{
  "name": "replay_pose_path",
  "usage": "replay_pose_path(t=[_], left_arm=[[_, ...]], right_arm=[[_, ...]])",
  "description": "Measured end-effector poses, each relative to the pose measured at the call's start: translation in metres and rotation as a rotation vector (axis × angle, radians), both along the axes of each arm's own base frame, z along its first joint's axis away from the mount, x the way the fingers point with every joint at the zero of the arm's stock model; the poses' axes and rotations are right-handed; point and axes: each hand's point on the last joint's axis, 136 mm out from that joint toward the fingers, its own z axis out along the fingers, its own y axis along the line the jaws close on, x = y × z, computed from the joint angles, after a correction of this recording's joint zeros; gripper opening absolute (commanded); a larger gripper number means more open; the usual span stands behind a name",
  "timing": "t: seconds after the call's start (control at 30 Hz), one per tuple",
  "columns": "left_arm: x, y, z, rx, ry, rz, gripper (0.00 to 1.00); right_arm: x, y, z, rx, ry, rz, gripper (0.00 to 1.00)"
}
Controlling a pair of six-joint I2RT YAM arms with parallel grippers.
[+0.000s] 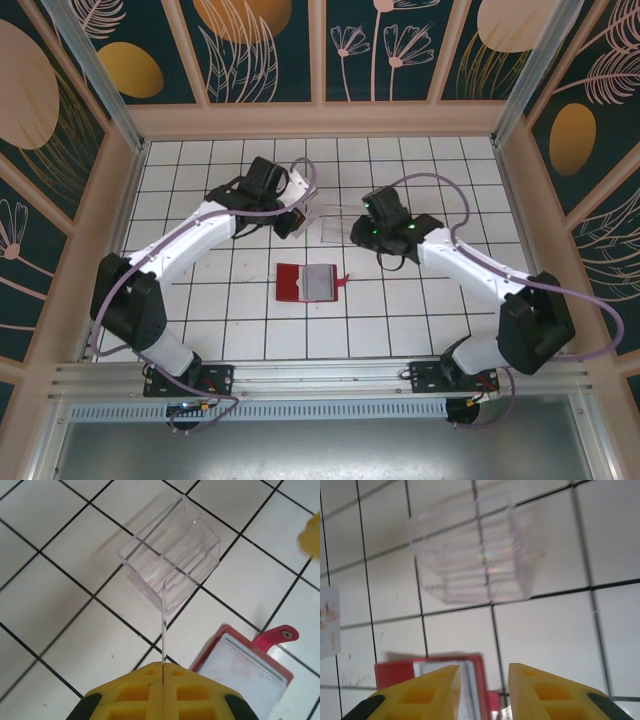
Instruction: Take the credit cards out of the card holder
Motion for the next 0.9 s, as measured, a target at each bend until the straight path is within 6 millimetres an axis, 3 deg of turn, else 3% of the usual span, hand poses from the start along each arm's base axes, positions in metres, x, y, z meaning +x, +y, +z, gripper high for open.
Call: replay_pose_path(t=[0.2,0.33,0.63,0.9], left_arm=[[0.005,-0.013,0.006,0.093,-0.088,-0.232,0.0],[0.011,-0.034,0.007,0.138,-0.144,-0.376,0.0],[0.041,-0.081,-0.024,0.243,-0.156,-0.592,0.0],[0.054,-0.097,-0.053,0.289,-0.111,-0.691,0.0]], right_arm=[[0.008,-0.044,0.013,-0.025,-0.041,-0.086,0.32],[0.008,-0.066,0.014,-0.035,-0.047,-0.13,0.32],[0.006,-0.079,0.007,-0.051,-0.034,-0.147,0.32],[0.002,-0.084,-0.004,-0.052,-0.005,-0.153,0.32]])
